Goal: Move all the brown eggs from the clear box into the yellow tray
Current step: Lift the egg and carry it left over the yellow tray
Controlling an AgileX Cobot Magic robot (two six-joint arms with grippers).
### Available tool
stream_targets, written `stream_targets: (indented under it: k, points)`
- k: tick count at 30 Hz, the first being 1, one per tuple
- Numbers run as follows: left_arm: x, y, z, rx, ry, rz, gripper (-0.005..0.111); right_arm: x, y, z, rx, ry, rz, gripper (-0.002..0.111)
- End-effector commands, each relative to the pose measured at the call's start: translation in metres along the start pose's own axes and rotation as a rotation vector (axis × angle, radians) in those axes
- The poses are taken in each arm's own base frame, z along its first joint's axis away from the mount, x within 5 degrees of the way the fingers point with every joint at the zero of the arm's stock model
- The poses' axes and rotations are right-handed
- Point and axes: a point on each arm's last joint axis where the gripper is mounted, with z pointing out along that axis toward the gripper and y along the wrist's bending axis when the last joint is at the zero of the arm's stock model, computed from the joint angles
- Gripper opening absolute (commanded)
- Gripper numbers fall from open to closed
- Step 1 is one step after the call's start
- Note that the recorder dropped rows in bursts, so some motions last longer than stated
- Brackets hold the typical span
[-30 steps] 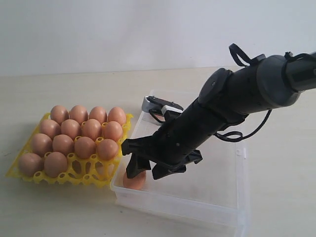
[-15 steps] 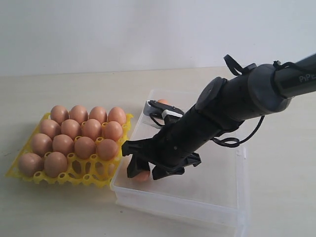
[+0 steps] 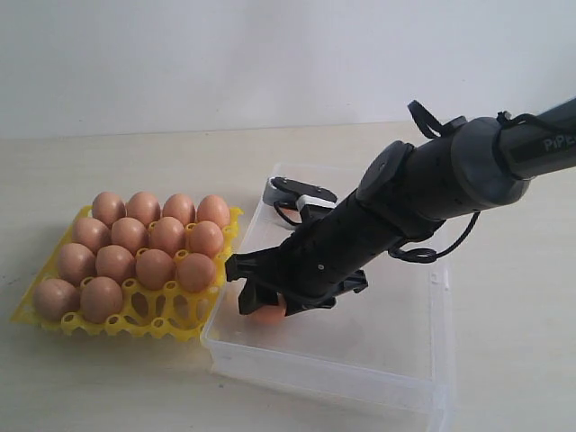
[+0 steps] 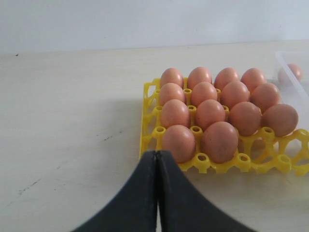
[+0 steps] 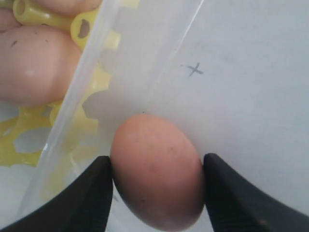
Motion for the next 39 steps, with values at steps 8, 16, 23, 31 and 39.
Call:
stream_targets:
  k: [8, 16, 23, 31, 39]
  points:
    - [-0.002, 0.0, -0.001, -0.002, -0.019, 0.0, 0.0, -0.008, 0.001, -0.026, 0.091, -0.163, -0.182, 0.0]
    - [-0.002, 0.0, -0.001, -0.002, -0.019, 0.0, 0.0, -0.004, 0.018, -0.083, 0.177, -0.475, -0.257, 0.0]
    - [-0.002, 0.0, -0.001, -0.002, -0.019, 0.0, 0.0, 0.015, 0.066, -0.09, 0.091, -0.538, -0.349, 0.0]
    - [-0.002, 0.0, -0.001, -0.002, -0.019, 0.0, 0.0, 0.025, 0.109, -0.067, 0.002, -0.541, -0.423, 0.0]
    - [-0.002, 0.0, -0.001, -0.002, -0.019, 0.0, 0.0, 0.021, 0.148, -0.032, -0.015, -0.321, -0.563, 0.0]
